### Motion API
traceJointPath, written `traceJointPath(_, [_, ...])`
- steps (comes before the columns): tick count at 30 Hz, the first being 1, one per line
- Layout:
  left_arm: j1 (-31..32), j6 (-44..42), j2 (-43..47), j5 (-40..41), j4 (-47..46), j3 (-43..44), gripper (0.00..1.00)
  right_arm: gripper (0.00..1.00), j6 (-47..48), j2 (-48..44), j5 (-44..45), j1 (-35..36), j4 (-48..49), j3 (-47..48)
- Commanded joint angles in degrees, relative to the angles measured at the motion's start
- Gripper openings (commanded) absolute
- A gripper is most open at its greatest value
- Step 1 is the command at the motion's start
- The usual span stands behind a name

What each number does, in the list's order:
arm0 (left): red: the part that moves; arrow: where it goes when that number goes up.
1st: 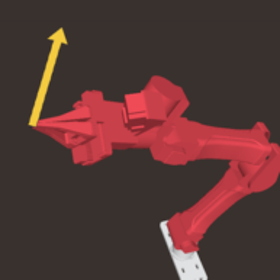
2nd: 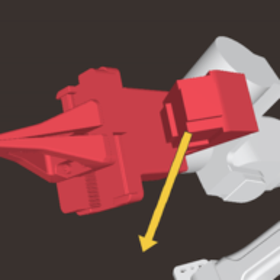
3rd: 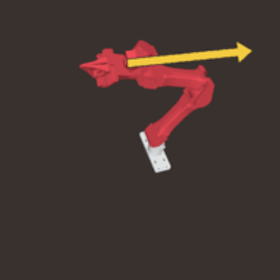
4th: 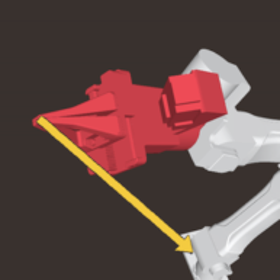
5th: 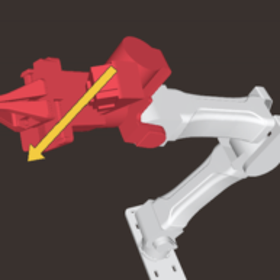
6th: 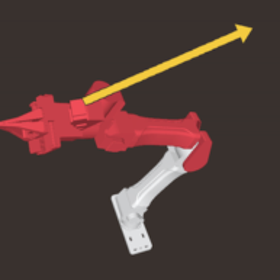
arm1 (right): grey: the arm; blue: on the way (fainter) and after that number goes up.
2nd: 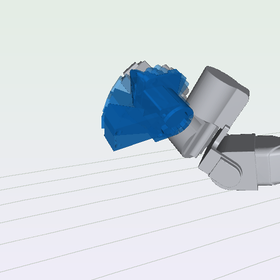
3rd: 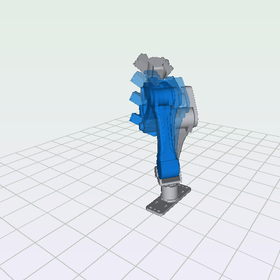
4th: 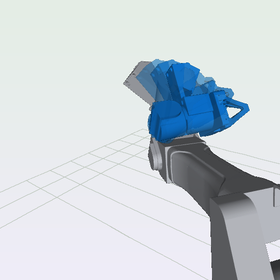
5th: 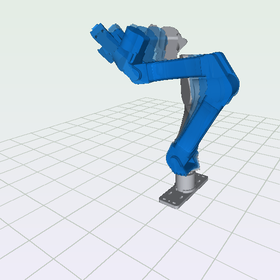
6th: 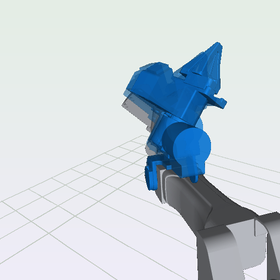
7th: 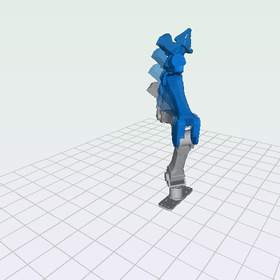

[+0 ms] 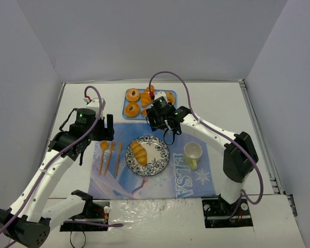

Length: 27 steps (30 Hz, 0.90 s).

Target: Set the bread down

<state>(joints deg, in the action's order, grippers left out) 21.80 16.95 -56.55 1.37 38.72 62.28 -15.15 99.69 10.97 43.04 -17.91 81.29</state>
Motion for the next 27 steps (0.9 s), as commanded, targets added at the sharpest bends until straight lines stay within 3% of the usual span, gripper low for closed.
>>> traceJointPath(1, [0.35,0.19,0.71,0.45,-2.10,1.62,0.69,0.63,1.55,1.12,-1.08,-1.84,2.69,4.70])
traceJointPath(12, [0.43,0.19,0.72,0.48,-2.07,1.62,0.69,0.60,1.62,5.09,-4.57,-3.75,4.40,5.35])
traceJointPath(27, [0.43,0.19,0.53,0.39,-2.07,1.62,0.69,0.59,1.27,3.50,-6.91,-3.84,5.52,3.39])
